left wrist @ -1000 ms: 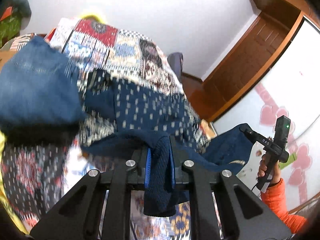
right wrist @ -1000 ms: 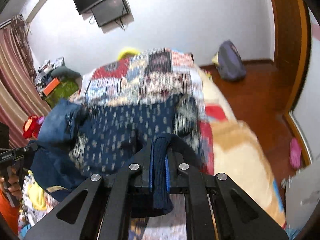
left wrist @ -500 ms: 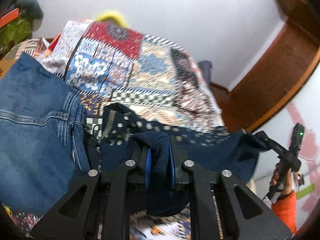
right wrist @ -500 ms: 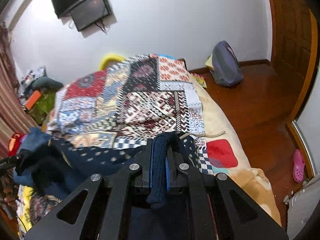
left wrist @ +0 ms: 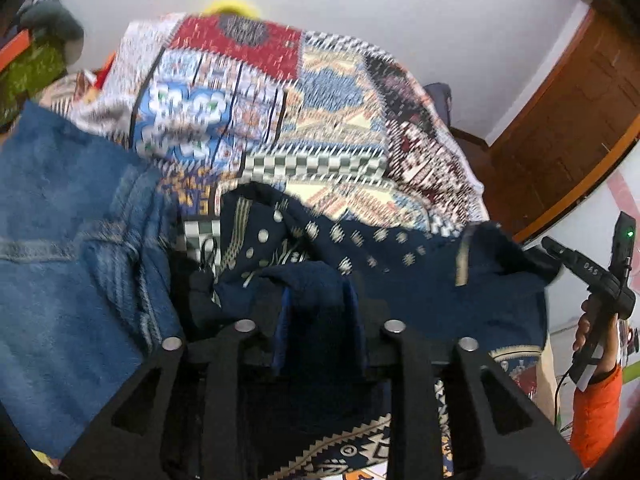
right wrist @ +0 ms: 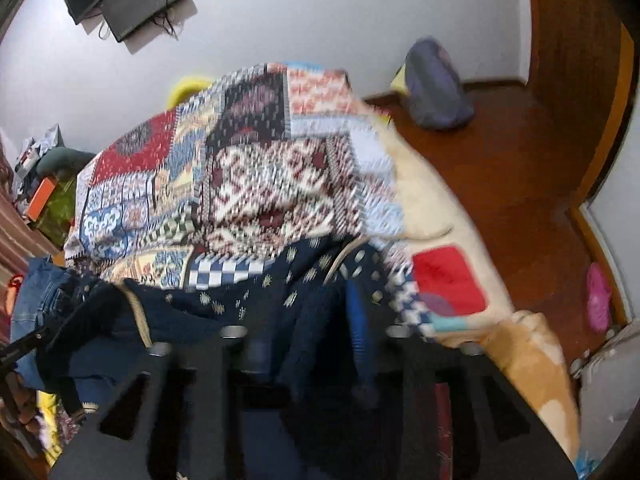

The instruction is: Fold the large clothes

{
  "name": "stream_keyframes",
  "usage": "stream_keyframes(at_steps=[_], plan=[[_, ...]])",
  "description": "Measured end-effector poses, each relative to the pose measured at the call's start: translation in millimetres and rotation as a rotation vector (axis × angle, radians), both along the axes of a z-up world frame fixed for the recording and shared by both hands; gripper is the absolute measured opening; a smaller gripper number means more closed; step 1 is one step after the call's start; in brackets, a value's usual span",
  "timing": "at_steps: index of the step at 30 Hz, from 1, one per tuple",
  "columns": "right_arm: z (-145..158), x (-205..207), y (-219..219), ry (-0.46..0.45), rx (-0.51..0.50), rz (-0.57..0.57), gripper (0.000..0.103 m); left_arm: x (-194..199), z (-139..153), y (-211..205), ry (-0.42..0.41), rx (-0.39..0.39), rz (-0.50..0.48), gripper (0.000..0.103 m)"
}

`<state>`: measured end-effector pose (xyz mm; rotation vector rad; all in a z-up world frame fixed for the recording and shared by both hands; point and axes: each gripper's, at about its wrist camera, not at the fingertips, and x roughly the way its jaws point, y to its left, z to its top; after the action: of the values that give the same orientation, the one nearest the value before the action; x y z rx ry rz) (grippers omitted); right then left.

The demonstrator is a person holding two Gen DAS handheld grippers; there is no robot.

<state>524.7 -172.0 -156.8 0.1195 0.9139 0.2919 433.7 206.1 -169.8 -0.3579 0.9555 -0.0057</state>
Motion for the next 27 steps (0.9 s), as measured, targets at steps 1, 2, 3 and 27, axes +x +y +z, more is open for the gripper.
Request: stream_keyframes(at_steps=[1,2,3,27], plan=[[6,-2,0,-0.028,-0.003,-0.005,0.057,-2,7,0,-0.016,0.011,0.006,0.051],[20,-10,-3,-0.075,-0.001,-0.011,0.068,-8,18,1,-0.048,0.046,0.032,0.060],[27,-14,-4,-0.098,0.001,-0.014,0.071,-14,30,1,-0.088,0.083,0.059,0.068],[-49,-93,86,0.026,-0.072,0.326,0.076,-39,-65,-99,0.073,0.104,-0.177,0.072]])
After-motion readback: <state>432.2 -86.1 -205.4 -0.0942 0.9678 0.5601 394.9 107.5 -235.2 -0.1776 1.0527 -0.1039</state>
